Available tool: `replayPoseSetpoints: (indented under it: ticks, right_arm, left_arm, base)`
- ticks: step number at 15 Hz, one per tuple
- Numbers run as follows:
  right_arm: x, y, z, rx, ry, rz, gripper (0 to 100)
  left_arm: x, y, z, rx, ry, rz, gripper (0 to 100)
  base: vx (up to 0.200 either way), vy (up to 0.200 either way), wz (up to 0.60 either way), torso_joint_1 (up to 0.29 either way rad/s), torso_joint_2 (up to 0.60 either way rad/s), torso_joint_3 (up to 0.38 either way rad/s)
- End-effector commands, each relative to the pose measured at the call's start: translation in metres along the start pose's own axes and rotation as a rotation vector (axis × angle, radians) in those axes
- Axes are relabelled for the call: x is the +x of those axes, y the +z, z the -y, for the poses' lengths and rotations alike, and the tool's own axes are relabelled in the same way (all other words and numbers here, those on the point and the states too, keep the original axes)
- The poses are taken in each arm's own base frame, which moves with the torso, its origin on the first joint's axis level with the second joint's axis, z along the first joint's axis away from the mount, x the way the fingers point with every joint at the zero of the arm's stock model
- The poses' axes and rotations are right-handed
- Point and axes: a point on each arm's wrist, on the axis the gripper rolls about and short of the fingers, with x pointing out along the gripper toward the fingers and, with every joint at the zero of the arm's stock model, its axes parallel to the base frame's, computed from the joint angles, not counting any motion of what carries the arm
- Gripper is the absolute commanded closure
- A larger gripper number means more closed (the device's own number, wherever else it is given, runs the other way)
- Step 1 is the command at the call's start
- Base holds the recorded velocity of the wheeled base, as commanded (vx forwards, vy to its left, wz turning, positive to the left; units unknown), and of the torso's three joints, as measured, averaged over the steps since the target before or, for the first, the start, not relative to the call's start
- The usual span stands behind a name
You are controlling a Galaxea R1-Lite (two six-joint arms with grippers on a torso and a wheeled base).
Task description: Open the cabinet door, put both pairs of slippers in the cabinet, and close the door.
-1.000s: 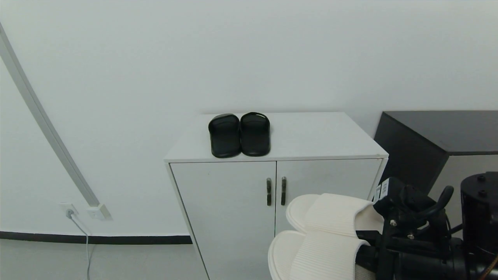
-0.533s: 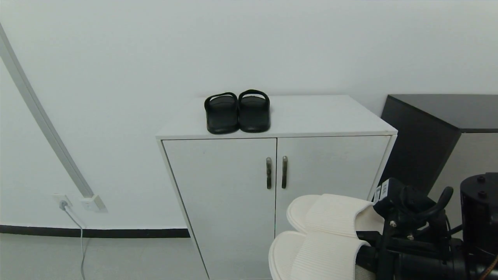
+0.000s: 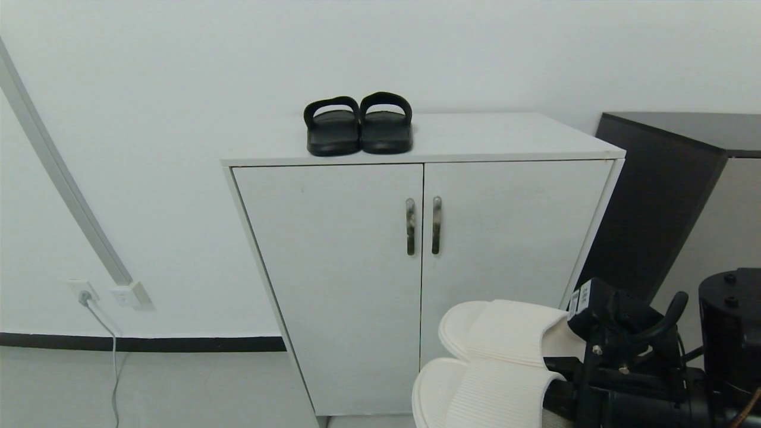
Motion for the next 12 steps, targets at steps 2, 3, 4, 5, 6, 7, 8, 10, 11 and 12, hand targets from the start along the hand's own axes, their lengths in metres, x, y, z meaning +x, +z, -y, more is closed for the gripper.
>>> replayPoseSetpoints:
  ticks: [2, 3, 4, 5, 6, 7, 8, 10, 11, 12]
  right_arm:
    - [0.0007, -0.0003, 0.0, -0.002, -0.001, 0.005, 100]
    - [0.0007, -0.0006, -0.0001, -0.002, -0.001, 0.005, 100]
    - [-0.0004, -0.0003, -0.0002, -0.003, -0.001, 0.01, 100]
    - [-0.0008, -0.0008, -0.0003, -0.003, 0.0, 0.01, 100]
    - [-0.0005, -0.0011, -0.0003, -0.003, 0.0, 0.01, 100]
    - [-0.0009, -0.0015, -0.0004, -0.004, 0.0, 0.014, 100]
    - [-0.0014, -0.001, -0.0004, -0.005, -0.002, 0.026, 100]
    - [-0.0013, -0.002, -0.0005, -0.007, -0.006, 0.04, 100]
    - [-0.0014, -0.0025, -0.0006, -0.009, -0.004, 0.043, 100]
    - [-0.0018, -0.0028, -0.0006, -0.009, -0.007, 0.043, 100]
  left_arm:
    - [0.0, 0.0004, 0.0, -0.001, 0.0, 0.0, 0]
    - [0.0, 0.0004, 0.0, -0.001, 0.0, 0.0, 0]
    - [0.0, 0.0004, 0.0, 0.0, 0.0, 0.0, 0]
    - [0.0, 0.0004, 0.0, 0.01, 0.0, 0.0, 0]
    - [0.0001, 0.0, 0.0, 0.011, 0.0, -0.002, 0]
    - [0.0001, 0.0, 0.0, 0.01, 0.0, -0.002, 0]
    - [0.0, 0.0004, 0.0, 0.007, -0.001, 0.0, 0]
    - [0.0, 0.0004, 0.0, 0.008, 0.0, 0.0, 0]
    - [0.0, 0.0001, 0.0, 0.01, -0.001, -0.003, 0]
    - [0.0012, 0.0008, 0.0, 0.007, 0.002, -0.022, 0]
  base:
    - [0.0, 0.0, 0.0, -0.085, 0.45, 0.373]
    - [0.0, 0.0, 0.0, -0.036, 0.45, 0.388]
    - [0.0, 0.0, 0.0, -0.032, 0.44, 0.388]
    - [0.0, 0.0, 0.0, 0.002, 0.27, 0.242]
    - [0.0, 0.0, 0.0, 0.0, 0.0, 0.0]
    - [0.0, 0.0, 0.0, 0.0, 0.0, 0.0]
    - [0.0, 0.0, 0.0, 0.0, 0.0, 0.0]
    - [0.0, 0.0, 0.0, 0.0, 0.0, 0.0]
    - [0.0, 0.0, 0.0, 0.0, 0.0, 0.0]
    - [0.0, 0.0, 0.0, 0.0, 0.0, 0.0]
